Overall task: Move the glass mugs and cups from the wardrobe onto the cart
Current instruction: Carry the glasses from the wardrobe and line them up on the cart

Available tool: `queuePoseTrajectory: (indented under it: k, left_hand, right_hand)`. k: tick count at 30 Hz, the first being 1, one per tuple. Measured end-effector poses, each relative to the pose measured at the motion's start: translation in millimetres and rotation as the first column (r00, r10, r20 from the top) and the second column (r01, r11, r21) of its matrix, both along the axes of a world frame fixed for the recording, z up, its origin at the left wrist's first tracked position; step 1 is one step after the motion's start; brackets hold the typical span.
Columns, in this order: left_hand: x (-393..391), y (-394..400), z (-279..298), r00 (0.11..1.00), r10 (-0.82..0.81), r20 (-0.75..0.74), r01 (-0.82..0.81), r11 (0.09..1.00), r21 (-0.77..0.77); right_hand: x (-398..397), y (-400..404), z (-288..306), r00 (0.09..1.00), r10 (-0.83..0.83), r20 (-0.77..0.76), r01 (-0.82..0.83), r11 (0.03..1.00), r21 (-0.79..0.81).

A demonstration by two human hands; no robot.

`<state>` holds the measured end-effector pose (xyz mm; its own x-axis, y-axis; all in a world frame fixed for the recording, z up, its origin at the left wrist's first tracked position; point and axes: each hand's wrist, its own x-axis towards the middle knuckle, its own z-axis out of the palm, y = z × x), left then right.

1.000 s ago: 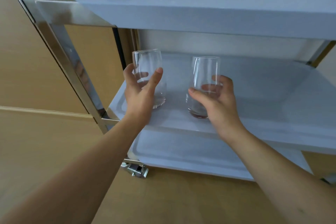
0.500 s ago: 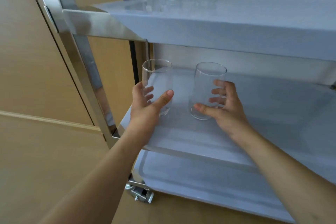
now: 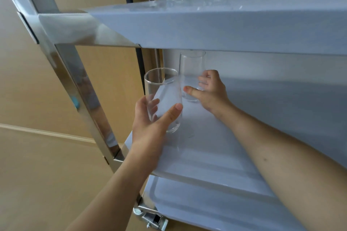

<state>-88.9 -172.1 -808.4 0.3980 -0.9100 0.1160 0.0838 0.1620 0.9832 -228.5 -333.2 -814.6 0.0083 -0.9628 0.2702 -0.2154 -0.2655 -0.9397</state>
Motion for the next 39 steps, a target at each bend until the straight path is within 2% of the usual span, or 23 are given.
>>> queuePoseTrajectory:
  k: [2,5,7,13,17,23,28,31,35,39]
  left_hand:
    - [1.4,-1.7,-2.3,1.000,-0.025,0.017,0.025,1.000,-0.004]
    - [3.4,-4.8,-6.8,0.995,-0.060,0.083,0.060,0.998,0.001]
    - [4.7,-5.8,-8.6,0.991,-0.077,0.111,0.077,0.997,0.004]
    - [4.4,-10.4,-13.3,0.986,-0.063,0.154,0.067,0.998,-0.017]
    - [5.4,-12.9,-16.7,0.986,-0.056,0.157,0.060,0.998,-0.022]
    - [6.0,-14.0,-17.8,0.982,-0.043,0.184,0.045,0.999,-0.008]
    - [5.8,-12.2,-14.3,0.983,-0.045,0.176,0.045,0.999,0.003]
    - [3.7,-10.5,-9.1,0.978,-0.060,0.199,0.059,0.998,0.012]
    - [0.9,-9.0,-6.5,0.971,-0.064,0.231,0.055,0.998,0.043]
    - [-0.6,-7.0,-2.5,0.942,-0.109,0.317,0.089,0.993,0.076]
  right_hand:
    - [11.5,-15.4,-0.6,0.999,-0.007,-0.045,0.006,1.000,-0.013]
    - [26.7,-34.4,-3.4,0.975,-0.129,-0.183,0.114,0.989,-0.089]
    - [34.8,-44.1,-6.4,0.962,-0.179,-0.204,0.158,0.981,-0.117]
    - [45.3,-71.6,-9.2,0.959,-0.167,-0.227,0.150,0.985,-0.090]
    - [50.5,-82.1,-11.5,0.912,-0.181,-0.368,0.158,0.983,-0.091]
    - [54.1,-83.8,-12.8,0.866,-0.211,-0.453,0.183,0.977,-0.106]
    - [41.2,-52.7,-1.6,0.911,-0.283,-0.300,0.266,0.959,-0.097]
    - [19.3,-20.4,2.8,0.933,-0.237,-0.270,0.201,0.967,-0.156]
    - [-11.2,31.5,13.3,0.989,0.019,-0.147,-0.035,0.994,-0.108]
    - [-19.1,80.3,25.7,0.962,0.275,0.008,-0.274,0.961,-0.046]
